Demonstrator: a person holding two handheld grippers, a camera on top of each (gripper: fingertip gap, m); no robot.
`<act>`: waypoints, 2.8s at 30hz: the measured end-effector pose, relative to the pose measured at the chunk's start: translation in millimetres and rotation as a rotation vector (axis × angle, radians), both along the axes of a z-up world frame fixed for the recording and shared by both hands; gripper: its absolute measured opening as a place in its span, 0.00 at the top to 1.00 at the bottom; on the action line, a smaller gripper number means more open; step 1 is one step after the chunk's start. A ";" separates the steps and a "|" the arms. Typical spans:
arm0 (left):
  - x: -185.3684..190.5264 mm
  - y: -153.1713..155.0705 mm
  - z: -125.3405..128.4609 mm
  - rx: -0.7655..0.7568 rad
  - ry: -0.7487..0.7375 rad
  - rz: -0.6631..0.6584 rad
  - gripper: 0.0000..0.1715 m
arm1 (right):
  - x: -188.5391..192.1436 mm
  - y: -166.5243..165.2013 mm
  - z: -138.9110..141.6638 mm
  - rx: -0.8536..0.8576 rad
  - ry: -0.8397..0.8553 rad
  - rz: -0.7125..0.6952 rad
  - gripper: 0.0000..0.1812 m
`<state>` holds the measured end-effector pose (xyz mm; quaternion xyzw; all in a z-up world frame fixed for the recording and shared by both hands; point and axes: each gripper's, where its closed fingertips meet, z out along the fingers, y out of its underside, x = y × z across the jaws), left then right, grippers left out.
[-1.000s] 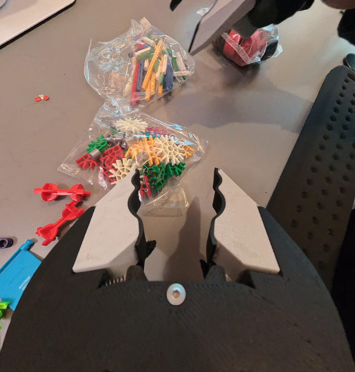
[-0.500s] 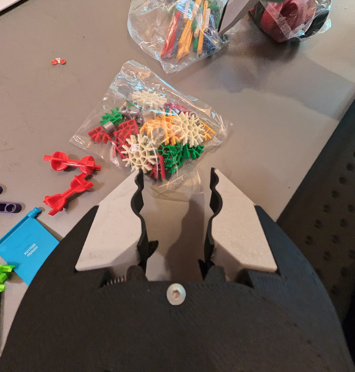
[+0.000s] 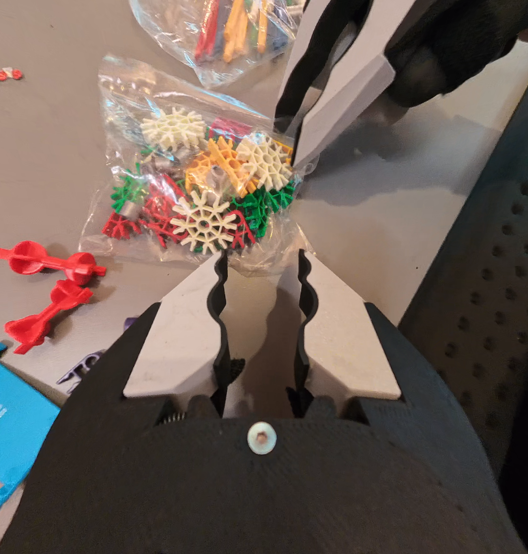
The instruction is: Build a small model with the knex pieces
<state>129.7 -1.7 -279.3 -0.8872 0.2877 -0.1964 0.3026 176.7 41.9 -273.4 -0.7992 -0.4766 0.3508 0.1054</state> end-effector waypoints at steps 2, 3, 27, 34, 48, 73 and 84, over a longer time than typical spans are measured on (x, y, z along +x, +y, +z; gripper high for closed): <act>2.7 -2.3 -1.4 -0.004 -0.001 -0.006 0.72 | 1.4 1.1 -2.0 0.014 0.005 -0.004 0.88; 3.6 -3.1 -0.9 -0.005 -0.007 -0.007 0.71 | 2.1 0.9 -0.6 0.022 0.014 0.001 0.91; 24.9 -10.3 59.9 -0.150 -0.697 0.160 0.65 | 0.8 -12.7 105.5 0.163 0.383 0.080 1.00; 25.1 -1.0 65.5 -0.013 -0.622 0.207 0.77 | 4.4 -18.4 106.8 0.091 0.428 0.050 1.00; 14.0 1.3 93.4 0.592 0.072 -0.016 0.97 | 5.7 -18.6 113.9 -0.065 0.480 -0.006 1.00; 6.2 -2.4 128.2 0.398 -0.315 -0.008 1.00 | 31.1 -16.3 109.4 0.196 0.467 0.115 0.73; 0.1 -5.6 128.2 0.354 -0.347 -0.023 1.00 | 6.7 -10.7 97.6 0.387 0.345 0.241 0.99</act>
